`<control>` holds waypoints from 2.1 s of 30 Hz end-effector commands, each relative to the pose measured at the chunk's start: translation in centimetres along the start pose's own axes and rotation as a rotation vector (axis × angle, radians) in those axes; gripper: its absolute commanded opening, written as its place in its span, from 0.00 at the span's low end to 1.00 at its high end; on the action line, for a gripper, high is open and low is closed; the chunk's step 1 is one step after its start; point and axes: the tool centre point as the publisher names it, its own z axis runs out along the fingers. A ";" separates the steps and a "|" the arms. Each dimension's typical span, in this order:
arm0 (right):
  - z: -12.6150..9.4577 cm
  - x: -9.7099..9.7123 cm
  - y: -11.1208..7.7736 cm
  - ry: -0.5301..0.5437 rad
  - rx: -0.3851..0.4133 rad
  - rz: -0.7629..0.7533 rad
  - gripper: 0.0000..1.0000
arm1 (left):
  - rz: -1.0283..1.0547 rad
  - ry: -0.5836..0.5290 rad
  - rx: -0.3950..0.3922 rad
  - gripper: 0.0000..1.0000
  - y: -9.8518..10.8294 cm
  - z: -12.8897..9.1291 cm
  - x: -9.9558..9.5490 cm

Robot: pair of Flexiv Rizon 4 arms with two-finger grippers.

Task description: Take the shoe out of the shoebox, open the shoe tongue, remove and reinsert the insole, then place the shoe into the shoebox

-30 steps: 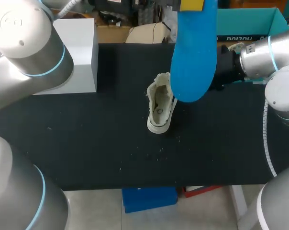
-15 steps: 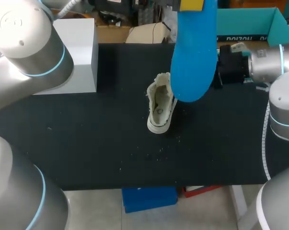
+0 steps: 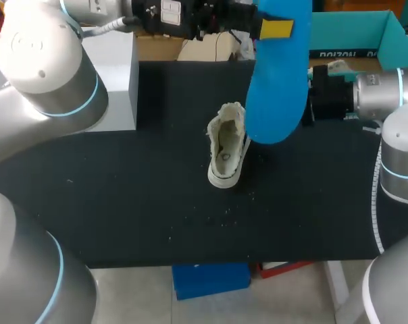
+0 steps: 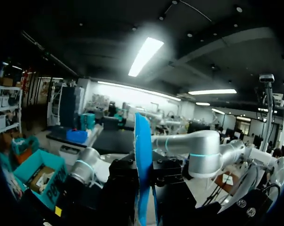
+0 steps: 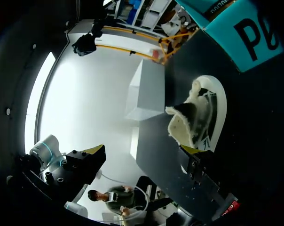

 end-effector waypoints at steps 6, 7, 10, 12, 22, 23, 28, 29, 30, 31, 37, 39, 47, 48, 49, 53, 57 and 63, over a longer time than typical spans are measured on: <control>0.1 0.0 0.1 0.000 -0.001 0.000 1.00 | -0.016 -0.016 0.087 0.00 7.1 0.2 -1.5; 0.1 0.0 0.1 0.000 -0.001 0.000 1.00 | -0.020 -0.018 0.085 0.00 7.7 0.2 -1.7; 0.1 0.0 0.1 0.000 -0.001 0.000 1.00 | -0.014 -0.046 0.054 0.00 9.1 0.1 -2.2; 0.1 0.0 0.1 0.000 -0.001 0.000 1.00 | -0.011 -0.068 0.047 0.00 9.9 -0.1 -2.6; 0.1 0.0 0.1 0.000 -0.001 0.000 1.00 | 0.041 -0.151 -0.064 0.00 11.5 -0.2 -2.9; 0.1 0.0 0.1 0.000 -0.001 0.000 1.00 | 0.041 -0.151 -0.064 0.00 11.5 -0.2 -2.9; 0.1 0.0 0.1 0.000 -0.001 0.000 1.00 | 0.041 -0.151 -0.064 0.00 11.5 -0.2 -2.9; 0.1 0.0 0.1 0.000 -0.001 0.000 1.00 | 0.041 -0.151 -0.064 0.00 11.5 -0.2 -2.9; 0.1 0.0 0.1 0.000 -0.001 0.000 1.00 | 0.041 -0.151 -0.064 0.00 11.5 -0.2 -2.9; 0.1 0.0 0.1 0.000 -0.001 0.000 1.00 | 0.041 -0.151 -0.064 0.00 11.5 -0.2 -2.9; 0.1 0.0 0.1 0.000 -0.001 0.000 1.00 | 0.084 -0.153 -0.059 0.00 11.9 -0.1 -2.0; 0.1 0.0 0.1 0.000 -0.001 0.000 1.00 | 0.221 -0.177 -0.054 0.00 13.0 -0.2 -1.4; 0.1 0.0 0.1 0.000 -0.001 0.000 1.00 | 0.499 -0.265 0.022 0.00 18.6 -2.5 -2.7; 0.1 0.0 0.1 0.000 -0.001 0.000 1.00 | 0.519 -0.258 0.028 0.00 19.1 -2.8 -2.9; 0.1 0.0 0.1 0.000 -0.001 0.000 1.00 | 0.544 -0.260 0.017 0.00 19.5 -2.9 -3.0; 0.1 0.0 0.1 0.000 -0.001 0.000 1.00 | 0.613 -0.224 -0.001 0.00 21.8 -3.5 -4.1; 0.1 0.0 0.1 0.000 -0.001 0.000 1.00 | 0.601 -0.224 -0.019 0.00 22.5 -3.6 -4.5; 0.1 0.0 0.1 0.000 -0.001 0.000 1.00 | 0.601 -0.224 -0.019 0.00 22.5 -3.6 -4.5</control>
